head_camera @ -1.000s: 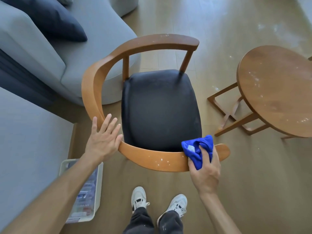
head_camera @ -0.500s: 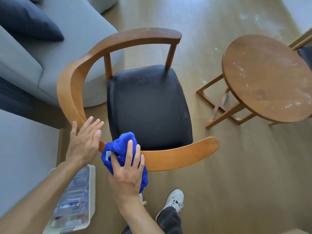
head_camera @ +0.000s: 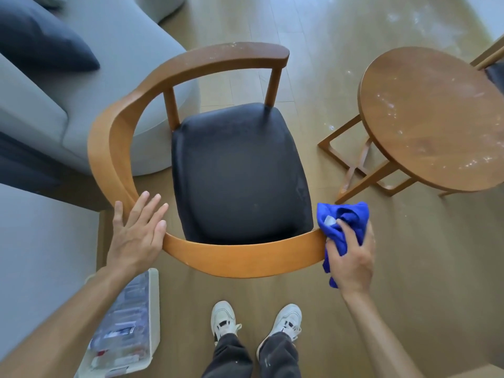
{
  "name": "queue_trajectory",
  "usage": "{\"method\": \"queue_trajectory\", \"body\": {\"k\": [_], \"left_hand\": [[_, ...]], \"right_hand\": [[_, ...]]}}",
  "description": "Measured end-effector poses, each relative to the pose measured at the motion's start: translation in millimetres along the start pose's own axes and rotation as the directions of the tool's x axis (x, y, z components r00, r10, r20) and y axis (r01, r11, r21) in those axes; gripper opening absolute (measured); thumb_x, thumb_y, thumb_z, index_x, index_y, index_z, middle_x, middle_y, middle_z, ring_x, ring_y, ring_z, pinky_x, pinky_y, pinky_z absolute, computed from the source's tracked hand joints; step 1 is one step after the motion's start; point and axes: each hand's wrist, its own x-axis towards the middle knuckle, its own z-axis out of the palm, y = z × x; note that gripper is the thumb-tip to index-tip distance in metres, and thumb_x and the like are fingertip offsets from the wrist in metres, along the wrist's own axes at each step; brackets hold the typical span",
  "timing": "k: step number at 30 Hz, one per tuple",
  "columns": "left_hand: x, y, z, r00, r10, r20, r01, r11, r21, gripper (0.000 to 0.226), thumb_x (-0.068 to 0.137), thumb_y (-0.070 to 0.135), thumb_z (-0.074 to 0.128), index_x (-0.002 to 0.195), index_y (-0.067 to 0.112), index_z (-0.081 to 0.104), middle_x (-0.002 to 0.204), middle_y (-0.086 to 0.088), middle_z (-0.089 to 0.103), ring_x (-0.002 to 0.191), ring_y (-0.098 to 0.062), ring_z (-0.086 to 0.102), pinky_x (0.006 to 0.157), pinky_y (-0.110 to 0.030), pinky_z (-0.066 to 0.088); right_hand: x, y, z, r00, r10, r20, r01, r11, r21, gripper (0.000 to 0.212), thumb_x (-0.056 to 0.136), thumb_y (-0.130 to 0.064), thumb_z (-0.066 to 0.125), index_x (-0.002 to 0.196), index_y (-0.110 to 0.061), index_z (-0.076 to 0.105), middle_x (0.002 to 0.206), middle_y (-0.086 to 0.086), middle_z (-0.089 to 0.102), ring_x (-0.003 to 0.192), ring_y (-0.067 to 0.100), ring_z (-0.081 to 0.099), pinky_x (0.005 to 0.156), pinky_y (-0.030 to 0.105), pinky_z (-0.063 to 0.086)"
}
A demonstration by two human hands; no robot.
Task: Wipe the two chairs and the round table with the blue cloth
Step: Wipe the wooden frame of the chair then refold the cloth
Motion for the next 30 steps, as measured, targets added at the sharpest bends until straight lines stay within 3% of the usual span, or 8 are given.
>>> {"method": "queue_trajectory", "body": {"k": [2,4,8,11,17,21,26,30], "left_hand": [[-0.2,-0.3,0.4,1.000,-0.003,0.006,0.003,1.000,0.005,0.070,0.097,0.046,0.001,0.142,0.018,0.048,0.156,-0.001,0.032,0.149,-0.018,0.010,0.118,-0.049,-0.012],[-0.3,0.7,-0.7,1.000,-0.013,0.006,0.013,1.000,-0.007,0.067,0.098,0.044,0.004,0.143,0.018,0.047,0.156,-0.001,0.031,0.149,-0.017,0.010,0.118,-0.049,-0.012],[-0.2,4.0,-6.7,0.999,-0.029,-0.015,0.028,0.997,-0.067,0.067,0.097,0.045,0.004,0.144,0.019,0.044,0.157,0.001,0.028,0.148,-0.014,0.009,0.118,-0.044,-0.014],[0.4,4.2,-11.1,0.998,-0.044,-0.034,0.039,0.990,-0.138,0.067,0.095,0.044,0.002,0.146,0.021,0.039,0.157,0.004,0.026,0.147,-0.007,0.007,0.118,-0.035,-0.017],[4.1,2.1,-10.8,0.994,-0.101,-0.051,0.079,0.943,-0.322,0.067,0.091,0.042,0.007,0.145,0.021,0.042,0.153,0.008,0.034,0.139,0.007,0.015,0.113,-0.019,-0.017],[2.0,-1.7,-10.5,0.998,-0.032,-0.062,0.021,0.985,-0.170,0.066,0.093,0.039,0.010,0.138,0.015,0.052,0.150,0.001,0.042,0.141,-0.009,0.027,0.113,-0.024,-0.014],[0.9,5.1,-10.1,0.999,-0.019,0.045,0.015,0.995,0.094,0.067,0.093,0.045,0.017,0.133,0.010,0.058,0.149,-0.008,0.043,0.143,-0.022,0.027,0.115,-0.038,-0.015],[1.3,9.0,-6.5,0.997,-0.026,0.072,0.012,0.983,0.183,0.069,0.093,0.050,0.018,0.135,0.011,0.056,0.151,-0.012,0.039,0.145,-0.028,0.023,0.114,-0.043,-0.018]], "right_hand": [[-4.7,-18.4,8.0,0.991,0.115,-0.061,-0.116,0.993,0.000,0.041,0.076,-0.004,0.076,0.116,-0.009,0.068,0.143,0.022,0.043,0.126,0.042,0.046,0.096,0.057,0.046],[-21.4,-42.5,18.0,0.989,0.125,-0.082,-0.126,0.992,-0.018,0.038,0.076,-0.008,0.077,0.113,-0.009,0.070,0.142,0.025,0.044,0.124,0.045,0.048,0.095,0.057,0.046],[-84.6,-110.8,45.0,0.998,-0.030,0.049,0.032,0.998,-0.045,0.034,0.076,-0.023,0.076,0.109,-0.016,0.072,0.142,0.023,0.046,0.126,0.043,0.047,0.090,0.051,0.046],[-121.7,-174.0,68.7,0.985,-0.051,0.165,0.049,0.999,0.017,0.034,0.080,-0.031,0.075,0.112,-0.022,0.070,0.146,0.020,0.043,0.132,0.040,0.043,0.094,0.050,0.046],[-139.9,-255.3,102.2,0.932,-0.286,0.221,0.272,0.958,0.092,0.012,0.093,-0.033,0.061,0.103,-0.028,0.066,0.142,0.017,0.049,0.129,0.038,0.048,0.096,0.048,0.049],[-116.8,-226.4,93.8,0.894,-0.420,0.157,0.409,0.907,0.096,0.010,0.091,-0.025,0.066,0.094,-0.032,0.072,0.129,0.015,0.061,0.114,0.031,0.062,0.086,0.039,0.053],[-92.4,-149.7,53.3,0.833,-0.495,0.249,0.461,0.868,0.184,0.026,0.081,-0.020,0.068,0.105,-0.027,0.072,0.135,0.017,0.055,0.119,0.036,0.057,0.094,0.046,0.049],[-38.0,-55.8,9.0,0.884,-0.418,0.212,0.394,0.908,0.144,0.049,0.060,-0.003,0.079,0.107,-0.013,0.074,0.133,0.028,0.052,0.118,0.044,0.055,0.096,0.048,0.047]]}}
